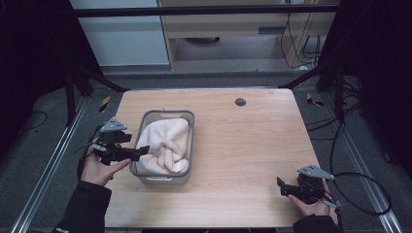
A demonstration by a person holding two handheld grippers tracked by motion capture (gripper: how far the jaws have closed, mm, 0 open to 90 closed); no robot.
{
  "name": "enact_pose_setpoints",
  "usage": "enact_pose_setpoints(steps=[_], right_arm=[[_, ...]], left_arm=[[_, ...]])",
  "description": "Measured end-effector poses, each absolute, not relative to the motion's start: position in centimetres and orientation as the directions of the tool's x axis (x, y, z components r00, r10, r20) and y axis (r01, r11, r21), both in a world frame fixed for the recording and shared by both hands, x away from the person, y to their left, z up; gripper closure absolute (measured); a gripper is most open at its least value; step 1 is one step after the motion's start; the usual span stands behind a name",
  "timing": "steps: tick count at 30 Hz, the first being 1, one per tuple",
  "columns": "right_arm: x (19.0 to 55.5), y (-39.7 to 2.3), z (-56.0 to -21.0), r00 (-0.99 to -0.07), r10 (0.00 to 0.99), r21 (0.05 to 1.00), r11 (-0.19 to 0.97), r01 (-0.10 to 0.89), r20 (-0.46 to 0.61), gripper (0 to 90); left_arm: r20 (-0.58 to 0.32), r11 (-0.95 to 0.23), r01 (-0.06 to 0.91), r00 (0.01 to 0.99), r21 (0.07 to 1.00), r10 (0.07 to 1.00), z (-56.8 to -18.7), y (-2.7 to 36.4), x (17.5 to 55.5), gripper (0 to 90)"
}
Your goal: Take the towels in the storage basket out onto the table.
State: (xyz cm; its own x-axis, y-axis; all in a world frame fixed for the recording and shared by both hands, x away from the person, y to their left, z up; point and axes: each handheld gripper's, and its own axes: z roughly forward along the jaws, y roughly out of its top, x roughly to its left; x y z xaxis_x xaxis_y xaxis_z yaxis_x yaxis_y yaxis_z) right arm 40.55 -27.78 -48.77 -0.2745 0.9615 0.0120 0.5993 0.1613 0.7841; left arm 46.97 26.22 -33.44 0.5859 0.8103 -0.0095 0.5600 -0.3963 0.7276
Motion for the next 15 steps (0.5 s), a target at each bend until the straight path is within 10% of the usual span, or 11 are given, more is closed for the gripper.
enact_pose_setpoints(steps=[15], right_arm=[[40.7,-27.8,-49.0,-0.284,0.958,0.774,0.166,0.611,0.019,7.6]], left_arm=[[0.027,-0.464,0.575,0.609,0.674,0.793,-33.6,23.9,49.1,16.3]])
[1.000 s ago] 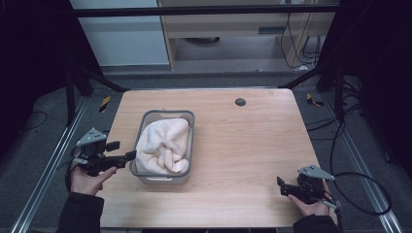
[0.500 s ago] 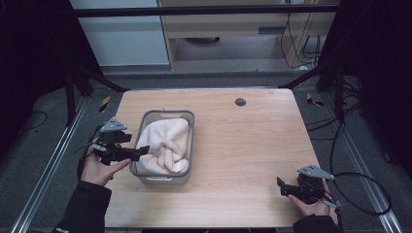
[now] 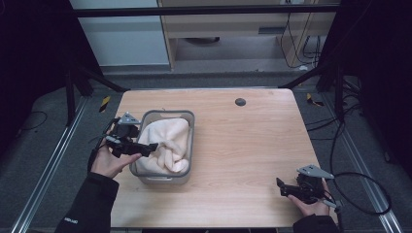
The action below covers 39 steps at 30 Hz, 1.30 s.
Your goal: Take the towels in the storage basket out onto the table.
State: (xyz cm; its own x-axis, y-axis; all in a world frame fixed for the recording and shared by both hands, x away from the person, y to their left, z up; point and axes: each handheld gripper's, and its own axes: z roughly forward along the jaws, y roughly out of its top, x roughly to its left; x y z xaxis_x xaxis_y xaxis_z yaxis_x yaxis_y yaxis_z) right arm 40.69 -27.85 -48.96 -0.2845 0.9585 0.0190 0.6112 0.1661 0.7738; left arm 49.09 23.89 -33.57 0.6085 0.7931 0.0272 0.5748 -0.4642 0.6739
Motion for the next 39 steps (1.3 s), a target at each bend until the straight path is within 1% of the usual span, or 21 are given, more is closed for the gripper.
enact_pose_setpoints(steps=[15,21,25,39], right_arm=[[40.8,-27.9,-49.1,-0.291,0.956,0.768,0.167,0.619,0.026,7.3],[40.8,-27.9,-49.2,-0.295,0.955,0.762,0.172,0.624,0.026,7.1],[40.9,-27.8,-49.2,-0.299,0.954,0.758,0.173,0.629,0.031,7.0],[41.0,-27.7,-49.4,-0.31,0.95,0.747,0.185,0.638,0.03,6.4]], left_arm=[[0.061,-0.523,0.586,0.628,0.619,0.776,-34.3,21.7,50.7,12.1],[0.064,-0.539,0.602,0.631,0.589,0.773,-35.0,21.1,51.4,10.0],[0.08,-0.56,0.605,0.636,0.566,0.767,-35.6,20.5,51.7,8.7],[0.086,-0.577,0.648,0.625,0.497,0.776,-37.3,20.3,52.8,7.3]])
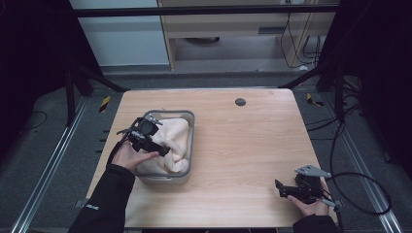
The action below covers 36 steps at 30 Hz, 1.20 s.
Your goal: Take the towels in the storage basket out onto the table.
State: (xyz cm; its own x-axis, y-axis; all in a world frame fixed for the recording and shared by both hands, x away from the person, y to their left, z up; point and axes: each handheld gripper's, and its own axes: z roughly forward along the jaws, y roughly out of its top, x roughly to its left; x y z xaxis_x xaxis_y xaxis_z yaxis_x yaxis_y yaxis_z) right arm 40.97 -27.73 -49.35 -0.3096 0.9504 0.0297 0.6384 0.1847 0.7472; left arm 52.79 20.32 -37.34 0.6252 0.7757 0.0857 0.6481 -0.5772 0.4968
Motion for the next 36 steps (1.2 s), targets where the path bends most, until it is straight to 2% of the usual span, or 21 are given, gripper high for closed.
enact_pose_setpoints(steps=[26,29,34,36], right_arm=[[41.1,-27.7,-49.4,-0.311,0.95,0.734,0.192,0.651,0.027,4.6],[41.1,-27.7,-49.5,-0.311,0.95,0.733,0.193,0.652,0.027,4.5],[41.1,-27.8,-49.4,-0.311,0.95,0.733,0.194,0.652,0.025,4.6],[41.1,-27.8,-49.4,-0.31,0.95,0.734,0.195,0.651,0.022,4.7]], left_arm=[[0.075,-0.572,0.712,0.598,0.407,0.798,-40.9,19.5,54.1,4.4],[0.065,-0.562,0.723,0.59,0.402,0.805,-41.0,19.6,54.2,9.1],[0.054,-0.546,0.733,0.577,0.406,0.815,-41.3,19.7,54.2,26.5],[0.046,-0.542,0.738,0.574,0.402,0.817,-41.4,19.9,54.2,30.0]])
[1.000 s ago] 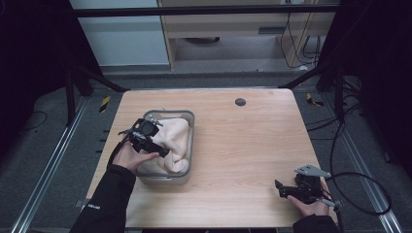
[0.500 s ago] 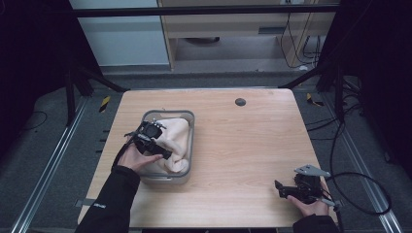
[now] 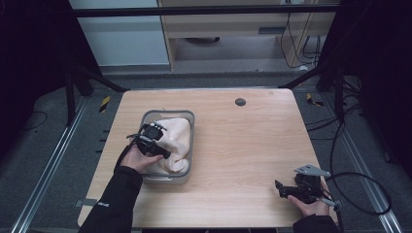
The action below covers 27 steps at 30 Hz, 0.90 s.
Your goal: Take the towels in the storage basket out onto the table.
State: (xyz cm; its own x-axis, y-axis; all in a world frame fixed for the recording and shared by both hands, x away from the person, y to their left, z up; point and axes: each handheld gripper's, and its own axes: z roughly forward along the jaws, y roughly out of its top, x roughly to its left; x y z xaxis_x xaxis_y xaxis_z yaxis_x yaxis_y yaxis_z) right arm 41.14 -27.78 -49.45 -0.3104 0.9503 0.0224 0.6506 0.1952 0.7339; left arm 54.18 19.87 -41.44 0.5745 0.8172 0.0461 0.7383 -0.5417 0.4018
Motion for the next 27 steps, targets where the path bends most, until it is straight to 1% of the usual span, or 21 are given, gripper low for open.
enact_pose_setpoints(steps=[2,5,6,7,8,13,18,27], right_arm=[[41.1,-27.8,-49.5,-0.311,0.95,0.731,0.196,0.654,0.023,4.7],[41.2,-27.8,-49.5,-0.314,0.949,0.73,0.201,0.653,0.019,4.7],[41.2,-27.8,-49.5,-0.314,0.949,0.73,0.201,0.653,0.019,4.7],[41.2,-27.8,-49.5,-0.314,0.949,0.73,0.202,0.653,0.019,4.8],[41.2,-27.8,-49.5,-0.314,0.949,0.73,0.202,0.653,0.019,4.8],[41.2,-27.8,-49.5,-0.316,0.949,0.728,0.203,0.654,0.019,5.0],[41.2,-27.8,-49.5,-0.319,0.948,0.726,0.204,0.656,0.022,5.1],[41.2,-27.8,-49.5,-0.318,0.948,0.726,0.202,0.658,0.024,5.2]], left_arm=[[0.048,-0.537,0.744,0.568,0.399,0.822,-41.5,20.0,54.2,39.7],[0.045,-0.53,0.756,0.558,0.384,0.828,-41.7,20.0,54.3,48.3],[0.046,-0.529,0.758,0.556,0.381,0.83,-41.7,20.0,54.3,48.3],[0.039,-0.518,0.767,0.546,0.378,0.837,-41.8,19.9,54.3,53.3],[0.039,-0.518,0.767,0.546,0.378,0.837,-41.8,19.9,54.3,55.6],[0.043,-0.518,0.765,0.546,0.383,0.837,-41.6,20.1,54.2,63.4],[0.032,-0.511,0.761,0.546,0.398,0.837,-41.2,20.3,54.1,67.1],[0.031,-0.503,0.735,0.552,0.454,0.834,-38.8,21.0,53.4,68.5]])
